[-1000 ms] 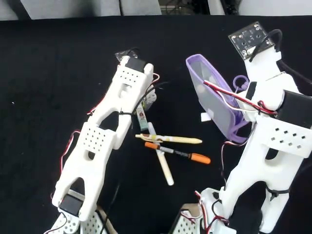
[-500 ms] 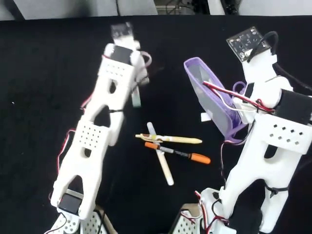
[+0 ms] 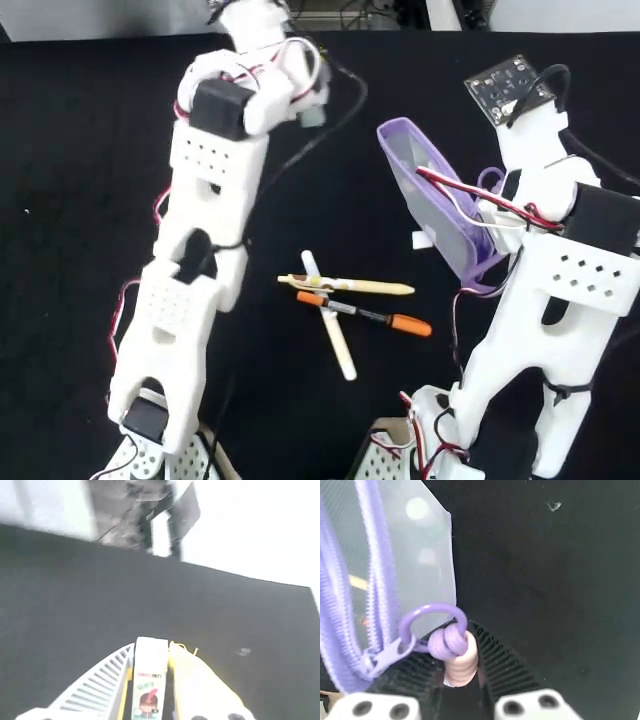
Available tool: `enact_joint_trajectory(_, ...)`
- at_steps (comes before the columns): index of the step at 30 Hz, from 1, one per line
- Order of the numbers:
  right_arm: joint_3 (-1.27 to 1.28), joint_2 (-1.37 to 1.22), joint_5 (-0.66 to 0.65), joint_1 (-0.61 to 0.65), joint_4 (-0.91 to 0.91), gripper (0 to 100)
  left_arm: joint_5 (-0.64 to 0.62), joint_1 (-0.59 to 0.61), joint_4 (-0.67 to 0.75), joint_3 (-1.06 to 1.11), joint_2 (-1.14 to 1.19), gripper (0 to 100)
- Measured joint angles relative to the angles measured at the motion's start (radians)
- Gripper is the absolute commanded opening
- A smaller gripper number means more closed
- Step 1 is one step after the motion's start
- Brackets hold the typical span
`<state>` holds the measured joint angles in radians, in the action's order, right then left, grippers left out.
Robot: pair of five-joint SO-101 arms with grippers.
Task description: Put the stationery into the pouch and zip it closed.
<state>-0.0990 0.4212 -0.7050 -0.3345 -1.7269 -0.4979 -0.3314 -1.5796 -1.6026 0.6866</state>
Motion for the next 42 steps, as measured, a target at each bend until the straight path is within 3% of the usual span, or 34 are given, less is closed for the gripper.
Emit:
enact_joint_trajectory(9,0.0,0.0,0.0,0.0,0.008,1.1,0.005,-0.213,-0.064,-0.002,-0.063,3)
enact_joint_trajectory(19,0.0,0.0,0.0,0.0,0.011,1.1,0.028,-0.206,-0.012,-0.014,-0.094,3)
enact_joint_trajectory(29,0.0,0.0,0.0,0.0,0.011,1.1,0.11,-0.187,0.0,-0.015,-0.416,3)
enact_joint_trajectory(36,0.0,0.0,0.0,0.0,0.011,1.1,0.114,-0.292,-0.13,-0.028,-0.534,3)
enact_joint_trajectory(42,0.0,0.0,0.0,0.0,0.011,1.1,0.107,-0.212,-0.175,-0.028,-0.632,3)
